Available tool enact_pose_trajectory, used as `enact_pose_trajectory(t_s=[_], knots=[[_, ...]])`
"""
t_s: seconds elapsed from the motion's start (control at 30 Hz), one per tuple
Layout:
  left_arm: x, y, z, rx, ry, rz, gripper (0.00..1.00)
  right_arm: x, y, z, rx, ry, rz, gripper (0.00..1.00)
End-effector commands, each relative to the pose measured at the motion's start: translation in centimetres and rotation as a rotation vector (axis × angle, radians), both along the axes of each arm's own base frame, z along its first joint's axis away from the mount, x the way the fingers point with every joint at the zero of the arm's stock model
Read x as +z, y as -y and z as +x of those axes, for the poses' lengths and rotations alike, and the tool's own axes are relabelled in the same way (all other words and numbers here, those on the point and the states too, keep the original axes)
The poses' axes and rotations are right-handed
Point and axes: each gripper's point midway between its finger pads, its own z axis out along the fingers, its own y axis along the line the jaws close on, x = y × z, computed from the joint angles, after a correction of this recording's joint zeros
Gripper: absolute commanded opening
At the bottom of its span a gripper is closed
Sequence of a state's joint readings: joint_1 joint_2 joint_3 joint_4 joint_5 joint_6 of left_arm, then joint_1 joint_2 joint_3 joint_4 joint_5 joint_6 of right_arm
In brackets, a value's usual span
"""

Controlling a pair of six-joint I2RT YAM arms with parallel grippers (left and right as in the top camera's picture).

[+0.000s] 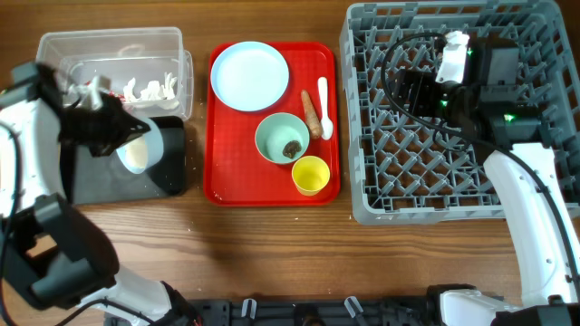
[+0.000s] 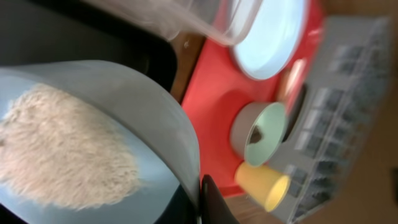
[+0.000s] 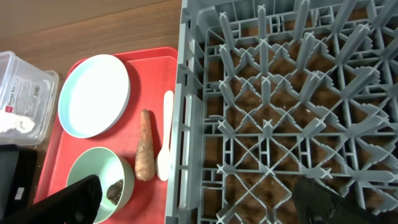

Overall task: Sort waste into correct bins and load items into the dishwasher rack
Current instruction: 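Tip the rice bowl over the black tray with the left gripper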

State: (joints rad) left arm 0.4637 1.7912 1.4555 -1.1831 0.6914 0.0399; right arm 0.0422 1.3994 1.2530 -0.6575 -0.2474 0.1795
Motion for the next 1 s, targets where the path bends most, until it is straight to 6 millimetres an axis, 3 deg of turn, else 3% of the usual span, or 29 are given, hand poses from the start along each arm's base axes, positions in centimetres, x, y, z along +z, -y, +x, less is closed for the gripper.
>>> enact_pose_trajectory(t_s=[0.0, 0.2, 0.37, 0.5, 0.7, 0.97], knots=[[1.3, -1.4, -0.2, 0.062, 0.196, -0.245, 0.04, 0.7, -0.3, 0.3, 0.006, 0.014, 0.018, 1.0], [2.0, -5.5, 0.0, 0.211, 0.342, -0.44, 0.04, 0.8, -0.3, 0.5, 0.001, 0.022, 0.023, 1.0], [6.1, -6.1, 0.5, 0.235, 0.508, -0.633, 0.04, 0.8, -0.3, 0.5, 0.001, 0.02, 0.023, 0.99], [7.4, -6.4, 0.4, 0.283, 0.488, -0.744, 0.04, 0.8, -0.3, 0.5, 0.001, 0.02, 0.023, 1.0], [7.4, -6.4, 0.4, 0.356, 0.361, -0.839, 0.04, 0.8, -0.3, 0.5, 0.001, 0.019, 0.023, 1.0], [7.3, -6.4, 0.4, 0.355, 0.363, -0.834, 0.04, 0.8, -0.3, 0.4, 0.001, 0.019, 0.024, 1.0]])
